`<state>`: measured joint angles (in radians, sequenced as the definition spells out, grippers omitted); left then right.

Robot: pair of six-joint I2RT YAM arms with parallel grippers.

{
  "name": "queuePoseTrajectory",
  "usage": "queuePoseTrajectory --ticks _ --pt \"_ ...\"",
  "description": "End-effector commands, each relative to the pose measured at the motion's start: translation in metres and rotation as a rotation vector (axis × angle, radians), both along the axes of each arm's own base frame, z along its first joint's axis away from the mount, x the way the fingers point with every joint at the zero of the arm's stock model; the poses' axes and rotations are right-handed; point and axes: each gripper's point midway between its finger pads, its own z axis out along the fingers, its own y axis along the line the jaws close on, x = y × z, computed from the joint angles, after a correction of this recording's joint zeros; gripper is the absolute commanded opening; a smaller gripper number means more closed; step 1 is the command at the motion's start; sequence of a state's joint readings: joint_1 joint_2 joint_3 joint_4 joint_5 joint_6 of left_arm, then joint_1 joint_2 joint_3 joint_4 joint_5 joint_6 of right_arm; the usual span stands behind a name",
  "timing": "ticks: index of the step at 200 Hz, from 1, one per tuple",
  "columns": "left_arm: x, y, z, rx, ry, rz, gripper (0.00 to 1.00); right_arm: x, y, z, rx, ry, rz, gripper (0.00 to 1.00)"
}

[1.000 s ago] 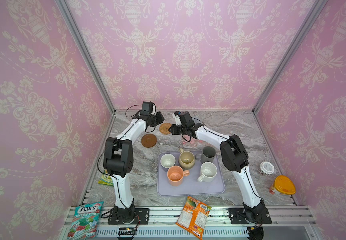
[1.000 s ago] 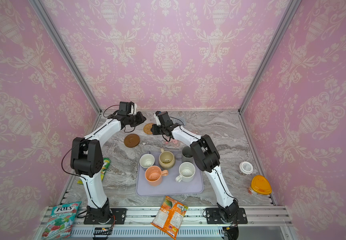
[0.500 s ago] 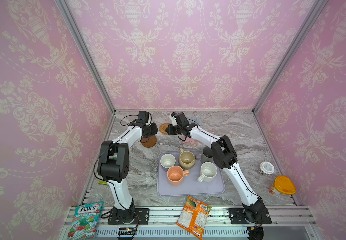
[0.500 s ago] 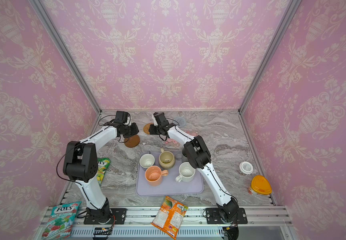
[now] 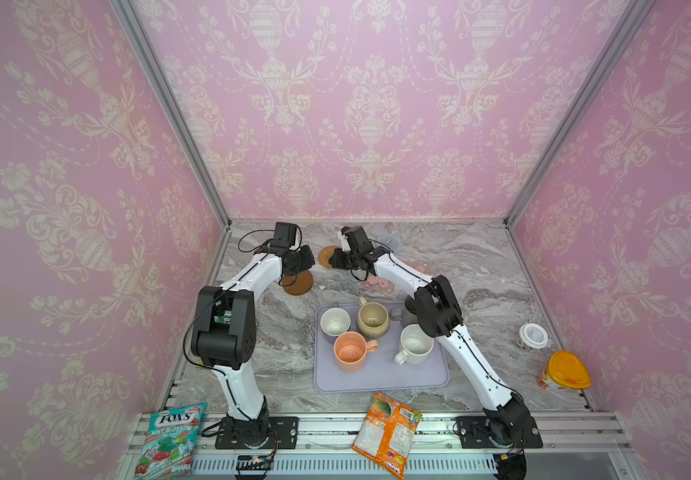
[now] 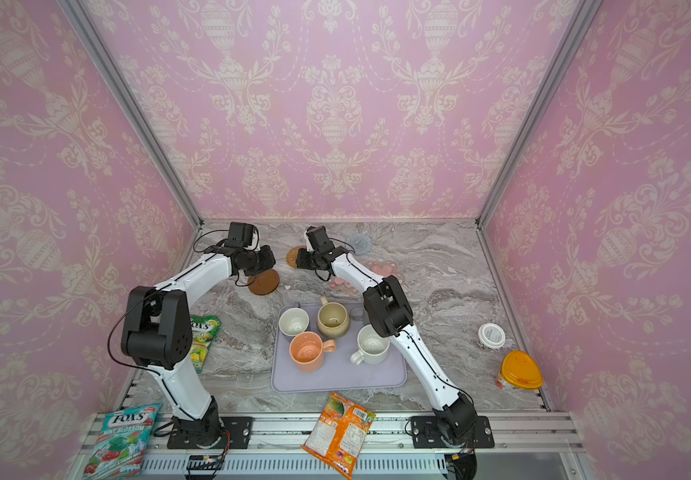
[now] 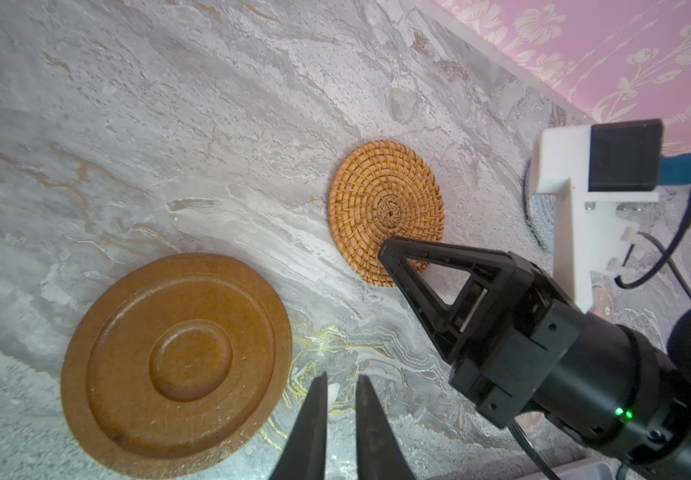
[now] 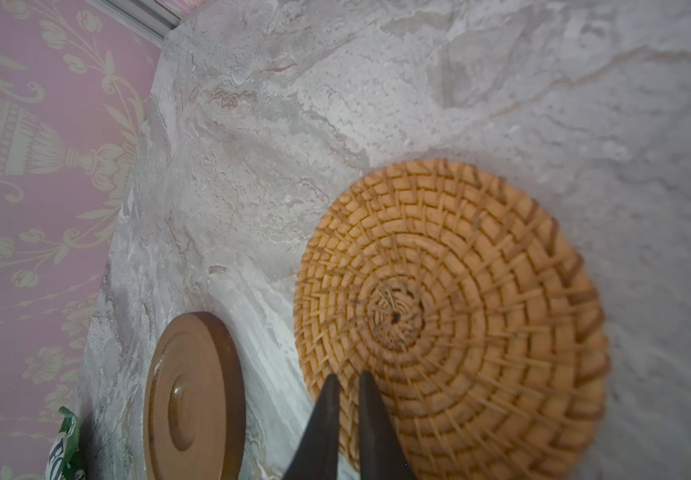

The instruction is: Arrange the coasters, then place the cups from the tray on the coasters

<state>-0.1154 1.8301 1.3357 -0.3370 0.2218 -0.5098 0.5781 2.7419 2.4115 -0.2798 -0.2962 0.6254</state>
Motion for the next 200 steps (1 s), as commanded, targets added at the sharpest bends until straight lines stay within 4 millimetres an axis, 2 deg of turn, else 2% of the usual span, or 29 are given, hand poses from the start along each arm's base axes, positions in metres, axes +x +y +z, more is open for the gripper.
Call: queuePoseTrajectory --ticks 1,39,110,146,200 --pt "0.002 0.008 -0.003 0.018 -0.002 0.022 0.17 0.004 -0.021 -0.015 -0.027 0.086 -0.074 0.13" --pt "0.002 0.006 -0.011 -0.004 0.016 0.033 0.17 0.019 -0.046 -0.019 0.021 0.153 -0.169 0.12" --pt "-0.001 0.005 -0.024 -0.027 0.044 0.058 0.17 0.043 -0.087 -0.014 0.053 0.170 -0.231 0.12" --pt "0.002 0.004 -0.028 -0.041 0.051 0.073 0.17 0.044 -0.106 -0.014 0.033 0.173 -0.254 0.11" --pt "0.002 0.003 -0.030 -0.052 0.053 0.081 0.17 0.041 -0.147 -0.014 0.020 0.185 -0.319 0.10"
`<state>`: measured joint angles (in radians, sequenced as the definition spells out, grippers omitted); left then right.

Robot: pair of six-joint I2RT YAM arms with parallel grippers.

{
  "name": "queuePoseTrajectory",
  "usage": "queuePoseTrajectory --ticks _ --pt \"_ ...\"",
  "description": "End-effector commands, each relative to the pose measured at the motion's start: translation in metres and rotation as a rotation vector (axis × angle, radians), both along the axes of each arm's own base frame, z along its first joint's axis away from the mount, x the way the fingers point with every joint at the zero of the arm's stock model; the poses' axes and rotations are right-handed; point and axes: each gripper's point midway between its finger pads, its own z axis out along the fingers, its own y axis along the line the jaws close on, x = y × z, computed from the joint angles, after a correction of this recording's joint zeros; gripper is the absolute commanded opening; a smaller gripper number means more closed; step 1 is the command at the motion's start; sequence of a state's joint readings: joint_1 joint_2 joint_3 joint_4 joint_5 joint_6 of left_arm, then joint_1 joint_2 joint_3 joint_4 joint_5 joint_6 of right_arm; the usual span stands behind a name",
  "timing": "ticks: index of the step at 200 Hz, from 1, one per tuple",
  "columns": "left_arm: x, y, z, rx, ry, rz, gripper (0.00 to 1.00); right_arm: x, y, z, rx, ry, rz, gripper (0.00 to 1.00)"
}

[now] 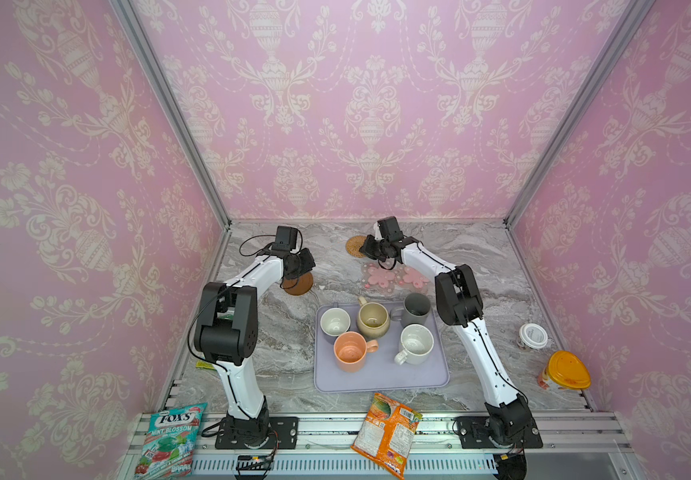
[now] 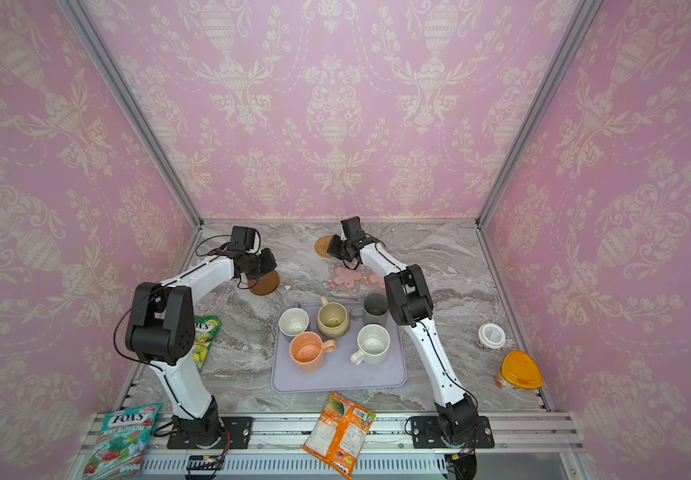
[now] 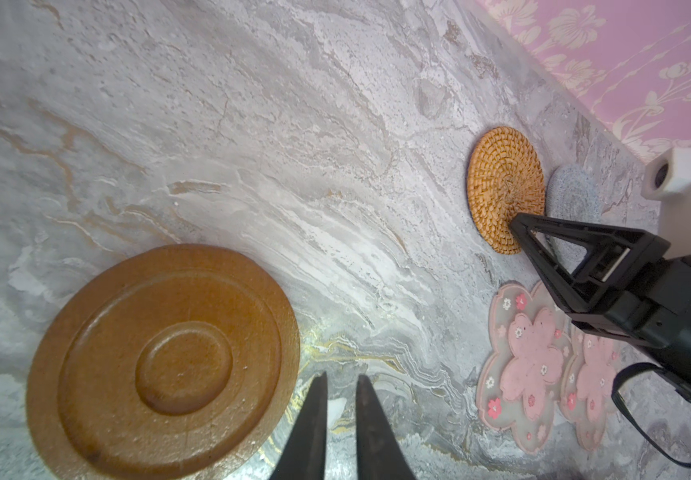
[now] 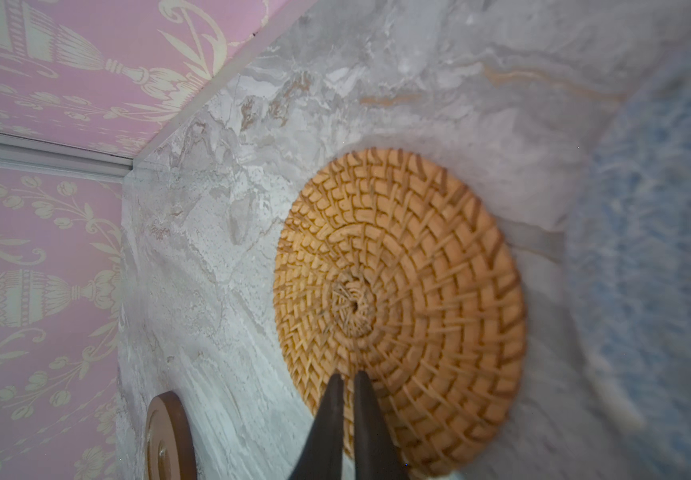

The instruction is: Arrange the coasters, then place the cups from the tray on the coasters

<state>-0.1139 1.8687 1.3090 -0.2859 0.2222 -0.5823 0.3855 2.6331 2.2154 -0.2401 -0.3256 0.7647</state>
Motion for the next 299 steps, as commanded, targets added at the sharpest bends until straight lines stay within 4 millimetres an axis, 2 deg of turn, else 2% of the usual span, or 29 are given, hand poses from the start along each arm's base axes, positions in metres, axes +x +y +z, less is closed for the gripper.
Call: queuePoseTrajectory --ticks 1,99,147,182,215,262,299 --pt "0.000 0.003 -0.009 -0.012 0.022 0.024 0.17 -0.006 -0.029 -0.010 -0.042 0.056 -0.057 0.10" --pt "-0.003 0.000 -0.014 -0.016 0.037 0.028 0.17 0.004 -0.089 -0.003 -0.087 0.053 -0.136 0.09" --pt "-0.002 -0.003 -0.016 -0.014 0.038 0.027 0.17 0.006 -0.095 -0.004 -0.106 0.055 -0.135 0.09" --pt "-0.002 -0.004 -0.019 -0.009 0.049 0.024 0.17 0.008 -0.086 -0.003 -0.072 0.063 -0.123 0.09" --pt "-0.002 -0.002 -0.021 -0.002 0.054 0.027 0.18 0.002 -0.066 -0.001 -0.069 0.055 -0.083 0.09" --pt "-0.007 0.000 -0.022 0.017 0.063 0.020 0.17 -0.002 -0.038 -0.010 -0.070 0.077 -0.045 0.09" --pt "-0.009 0.001 -0.026 0.032 0.072 0.012 0.18 0.006 -0.033 -0.013 -0.054 0.084 -0.063 0.09"
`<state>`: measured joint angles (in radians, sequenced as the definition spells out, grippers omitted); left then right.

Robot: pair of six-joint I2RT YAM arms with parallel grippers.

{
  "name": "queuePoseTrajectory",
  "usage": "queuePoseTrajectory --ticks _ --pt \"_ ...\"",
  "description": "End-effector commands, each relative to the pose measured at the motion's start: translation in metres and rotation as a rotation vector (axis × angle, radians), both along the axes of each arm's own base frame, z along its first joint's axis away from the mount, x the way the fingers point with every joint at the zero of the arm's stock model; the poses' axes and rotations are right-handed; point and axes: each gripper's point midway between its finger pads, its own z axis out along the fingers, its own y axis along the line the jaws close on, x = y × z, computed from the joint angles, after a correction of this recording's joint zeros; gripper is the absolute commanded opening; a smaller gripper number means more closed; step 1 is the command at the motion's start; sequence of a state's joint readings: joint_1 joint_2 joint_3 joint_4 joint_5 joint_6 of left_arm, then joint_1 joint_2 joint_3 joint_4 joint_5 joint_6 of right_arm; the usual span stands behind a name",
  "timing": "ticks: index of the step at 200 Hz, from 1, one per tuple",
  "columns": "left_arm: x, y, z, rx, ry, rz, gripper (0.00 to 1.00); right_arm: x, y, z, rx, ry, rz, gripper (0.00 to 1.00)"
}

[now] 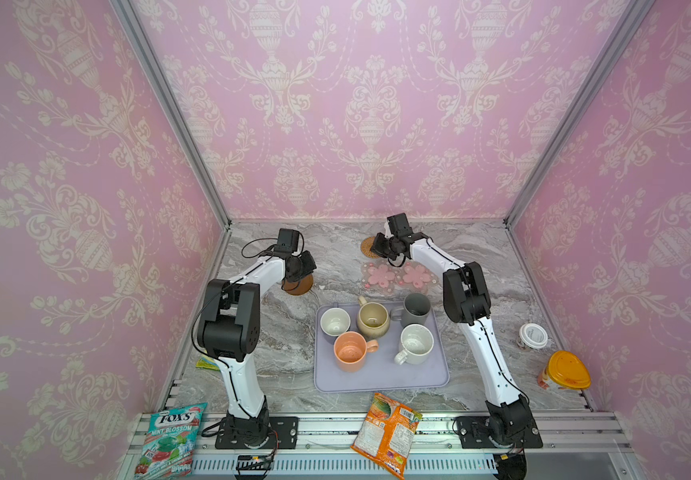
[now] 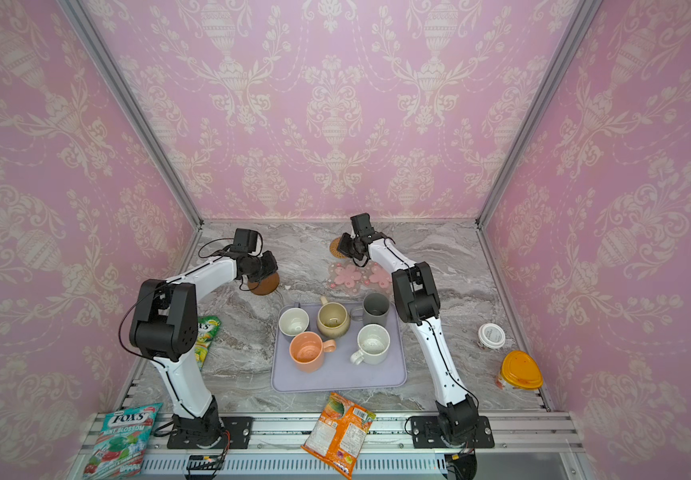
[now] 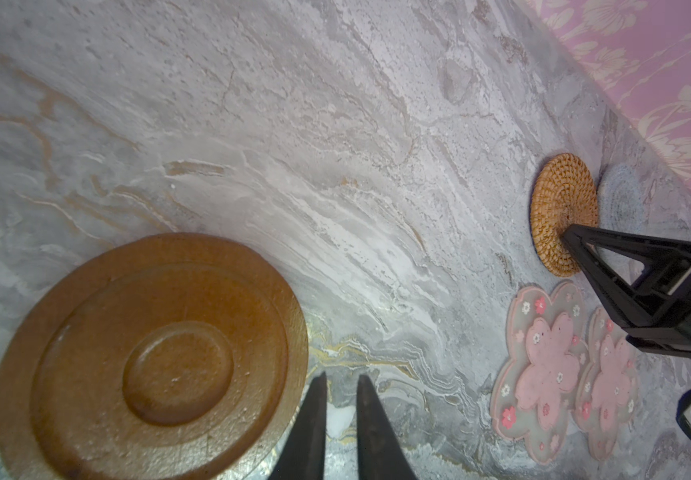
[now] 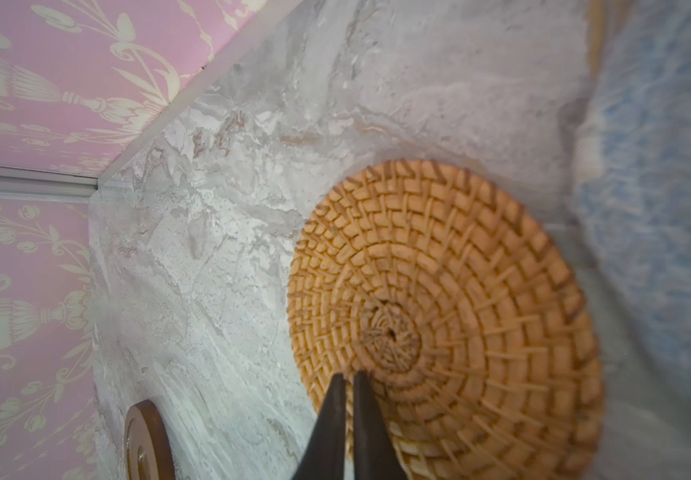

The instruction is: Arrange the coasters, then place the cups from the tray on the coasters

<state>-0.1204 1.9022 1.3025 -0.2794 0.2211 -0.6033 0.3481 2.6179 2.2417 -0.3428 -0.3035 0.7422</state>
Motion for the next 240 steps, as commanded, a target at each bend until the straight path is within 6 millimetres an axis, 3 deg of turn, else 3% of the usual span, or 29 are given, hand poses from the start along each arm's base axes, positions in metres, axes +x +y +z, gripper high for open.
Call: queuePoseTrajectory --ticks 1,47,89,153,185,240 --pt "-0.007 0.004 -0.009 0.039 0.034 -0.001 0.17 0.003 -0.003 -0.015 -0.005 0.044 -0.027 0.09" --pt "-0.008 0.004 -0.013 0.045 0.042 -0.006 0.18 0.009 -0.005 -0.018 -0.017 0.040 -0.039 0.09" --pt "-0.009 0.005 -0.018 0.047 0.056 -0.005 0.18 0.020 0.019 -0.018 0.054 0.027 -0.022 0.09" --pt "-0.003 0.004 -0.022 0.042 0.060 -0.004 0.18 0.018 0.045 -0.012 0.125 0.001 0.045 0.09" --pt "0.000 0.003 -0.018 0.032 0.048 0.001 0.18 0.018 0.048 0.011 0.138 -0.054 0.072 0.13" --pt "-0.008 0.006 -0.001 0.051 0.028 -0.008 0.18 0.020 0.051 0.076 0.176 -0.190 0.115 0.25"
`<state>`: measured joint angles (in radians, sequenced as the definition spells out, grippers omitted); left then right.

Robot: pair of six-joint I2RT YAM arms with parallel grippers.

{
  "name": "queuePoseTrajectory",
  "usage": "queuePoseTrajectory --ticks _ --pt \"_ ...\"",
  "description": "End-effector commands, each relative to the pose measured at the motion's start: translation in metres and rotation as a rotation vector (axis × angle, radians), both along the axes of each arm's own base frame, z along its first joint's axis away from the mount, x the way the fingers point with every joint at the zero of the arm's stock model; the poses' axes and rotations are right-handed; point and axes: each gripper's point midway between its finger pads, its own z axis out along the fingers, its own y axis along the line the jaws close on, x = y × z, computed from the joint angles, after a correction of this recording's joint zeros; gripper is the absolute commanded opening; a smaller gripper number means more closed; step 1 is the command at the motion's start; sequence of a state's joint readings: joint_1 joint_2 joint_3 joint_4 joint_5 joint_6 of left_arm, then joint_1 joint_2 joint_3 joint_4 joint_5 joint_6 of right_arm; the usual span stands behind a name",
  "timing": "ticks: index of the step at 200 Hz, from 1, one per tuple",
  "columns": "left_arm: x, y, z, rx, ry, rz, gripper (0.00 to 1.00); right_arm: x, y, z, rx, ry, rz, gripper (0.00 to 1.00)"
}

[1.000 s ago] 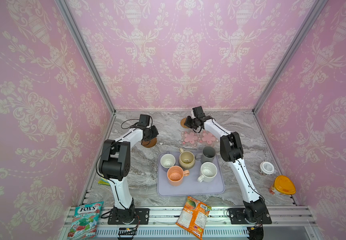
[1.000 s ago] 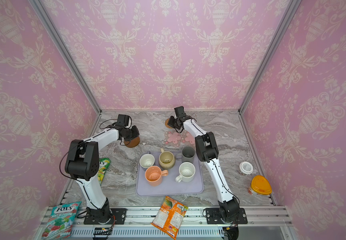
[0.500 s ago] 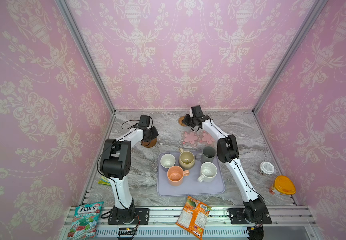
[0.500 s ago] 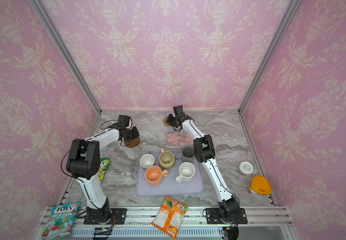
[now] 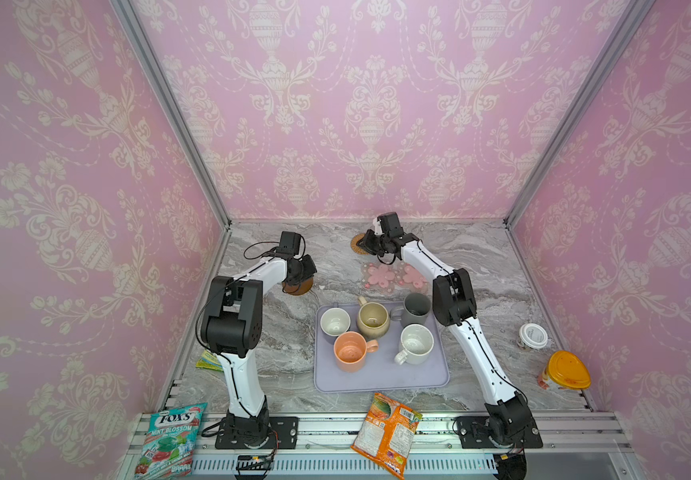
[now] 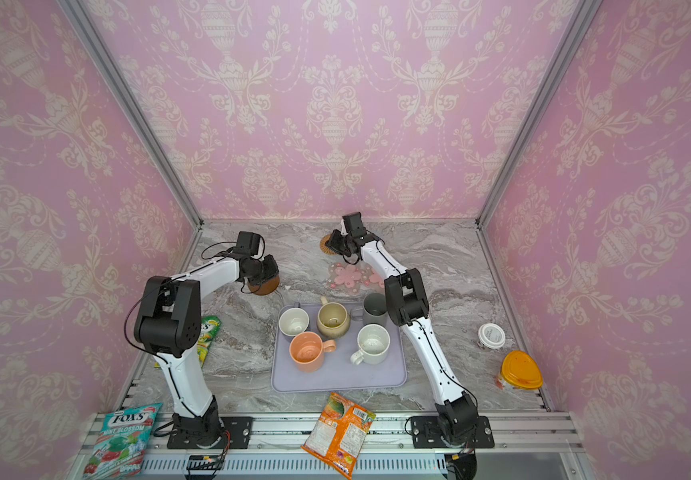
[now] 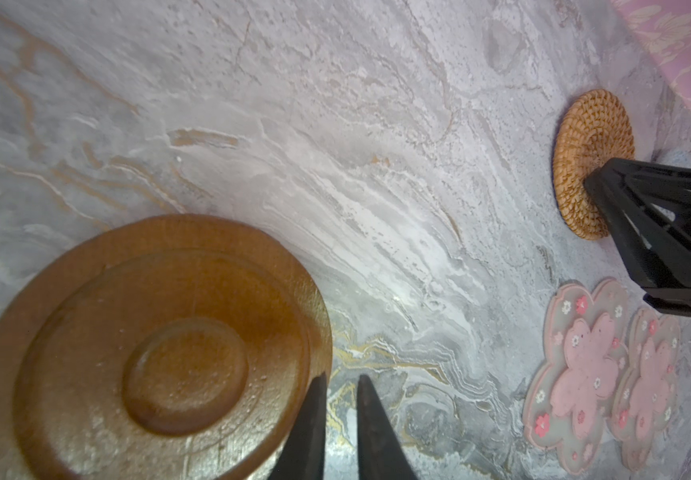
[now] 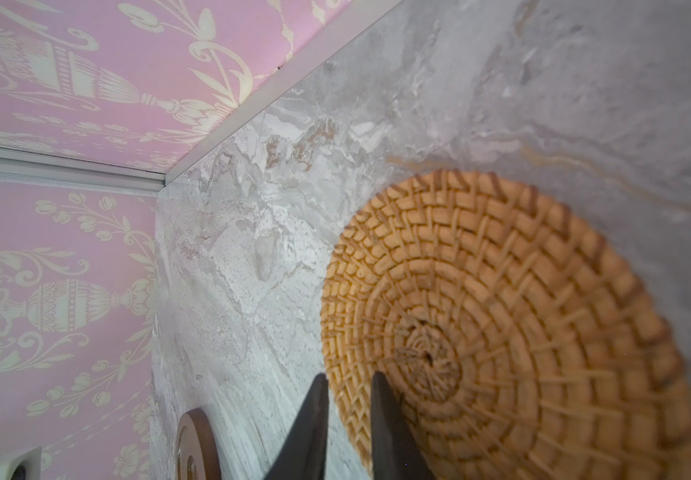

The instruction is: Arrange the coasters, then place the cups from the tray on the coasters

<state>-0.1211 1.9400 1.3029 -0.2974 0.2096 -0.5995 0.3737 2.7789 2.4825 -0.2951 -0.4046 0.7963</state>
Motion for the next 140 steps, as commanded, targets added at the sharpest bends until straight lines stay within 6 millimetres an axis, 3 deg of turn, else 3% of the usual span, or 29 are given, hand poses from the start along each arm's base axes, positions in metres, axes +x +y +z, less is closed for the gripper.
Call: queuePoseTrajectory --ticks 1,38,76,117,140 --pt "-0.004 0.004 0.020 0.034 -0.026 -0.013 0.18 0.000 0.007 0.071 0.043 -0.132 0.043 0.26" --pt "-0.018 0.011 0.025 0.077 -0.013 -0.013 0.20 -0.014 0.006 0.106 0.050 -0.195 0.080 0.38" --pt "-0.035 0.022 0.020 0.128 0.028 0.007 0.21 -0.037 -0.005 0.128 0.017 -0.219 0.095 0.40" --pt "-0.049 0.031 0.017 0.165 0.061 0.027 0.24 -0.088 -0.033 0.138 -0.105 -0.248 0.140 0.43" --pt "-0.053 0.036 0.017 0.190 0.074 0.037 0.25 -0.120 -0.058 0.145 -0.182 -0.257 0.143 0.47"
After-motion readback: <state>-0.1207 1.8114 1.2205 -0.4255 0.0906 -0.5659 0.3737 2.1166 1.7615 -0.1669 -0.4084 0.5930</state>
